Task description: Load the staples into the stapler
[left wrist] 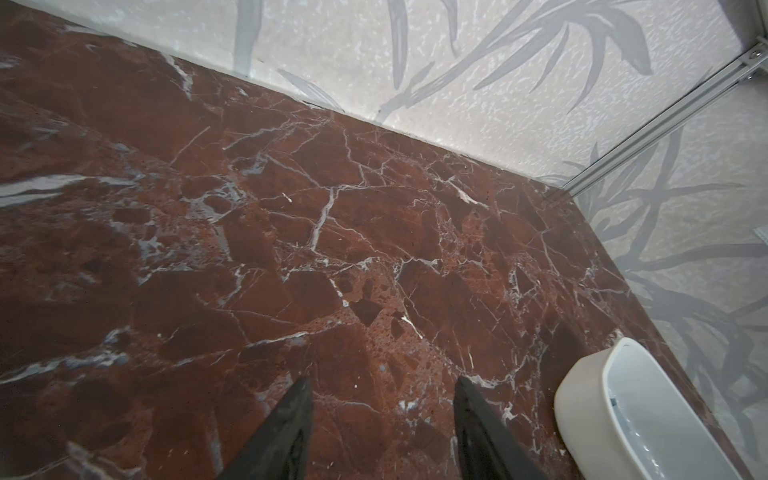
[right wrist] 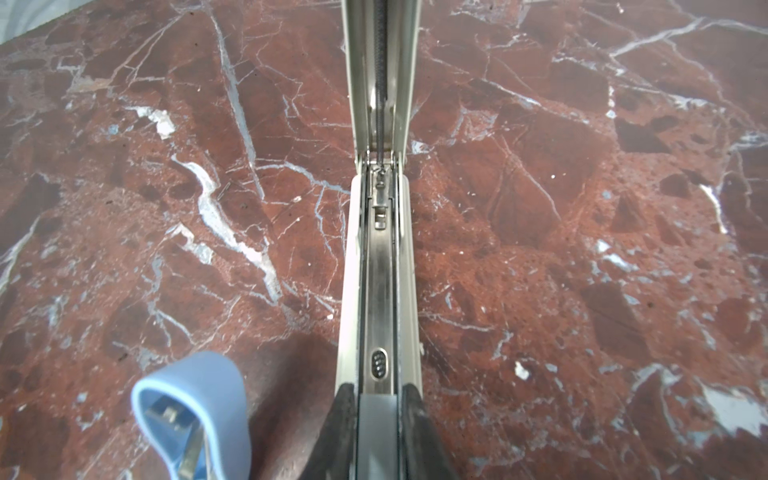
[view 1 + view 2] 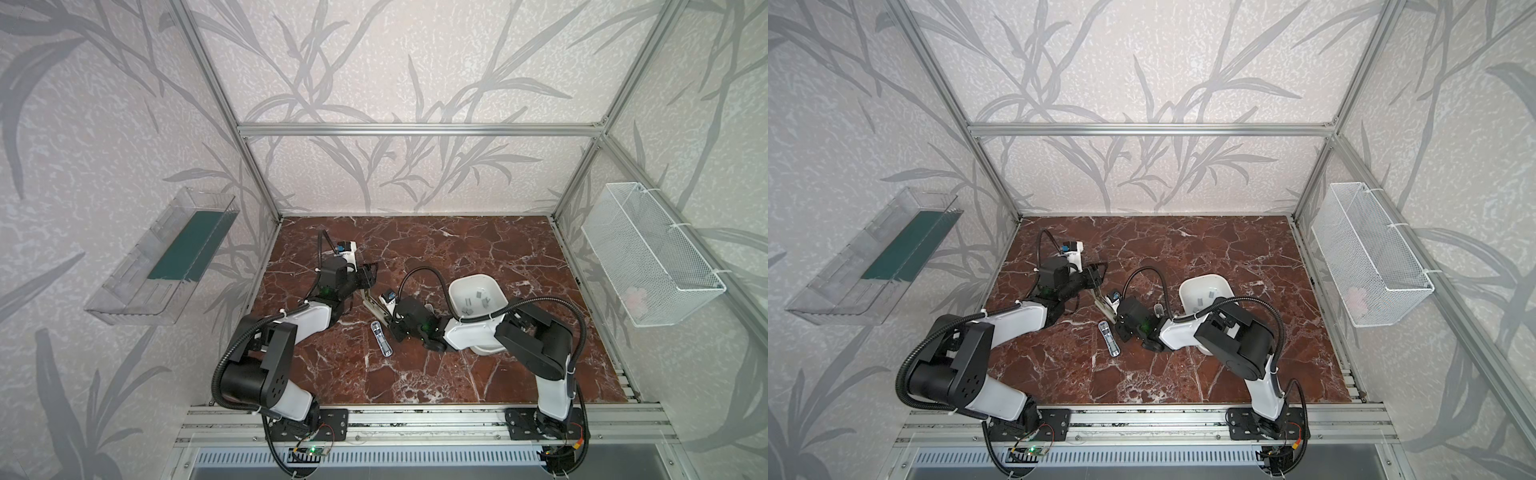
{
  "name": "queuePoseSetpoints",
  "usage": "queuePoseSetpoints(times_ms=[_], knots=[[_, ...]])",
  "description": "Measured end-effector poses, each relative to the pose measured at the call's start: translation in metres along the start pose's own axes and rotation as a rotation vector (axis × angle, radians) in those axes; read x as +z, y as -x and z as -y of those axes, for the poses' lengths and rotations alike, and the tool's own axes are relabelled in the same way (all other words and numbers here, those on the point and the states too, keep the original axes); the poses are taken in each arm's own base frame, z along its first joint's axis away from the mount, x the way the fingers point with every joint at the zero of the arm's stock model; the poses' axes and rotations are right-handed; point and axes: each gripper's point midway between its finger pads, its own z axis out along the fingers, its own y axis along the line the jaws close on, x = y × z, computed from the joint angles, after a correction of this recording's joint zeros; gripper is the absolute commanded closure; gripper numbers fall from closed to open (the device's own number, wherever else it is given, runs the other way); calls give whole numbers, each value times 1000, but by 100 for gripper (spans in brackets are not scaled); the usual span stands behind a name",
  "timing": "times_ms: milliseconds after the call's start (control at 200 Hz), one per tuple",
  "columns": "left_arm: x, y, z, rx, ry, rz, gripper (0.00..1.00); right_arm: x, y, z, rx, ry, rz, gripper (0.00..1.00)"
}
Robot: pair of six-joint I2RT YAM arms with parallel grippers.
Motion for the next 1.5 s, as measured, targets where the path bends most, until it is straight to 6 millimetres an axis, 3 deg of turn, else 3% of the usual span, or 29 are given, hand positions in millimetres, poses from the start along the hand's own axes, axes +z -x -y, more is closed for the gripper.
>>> queuePoseSetpoints(times_ms=[635, 900, 1499], knots=[[-15, -21, 21, 222, 87, 59, 44, -11, -5, 0, 0, 41, 129, 88], [-17, -41, 35, 302, 59, 38, 42, -12, -4, 2, 39, 58, 162, 89], [-11, -49, 41, 327, 51, 46, 35, -14, -2, 3, 56, 67, 190, 89]])
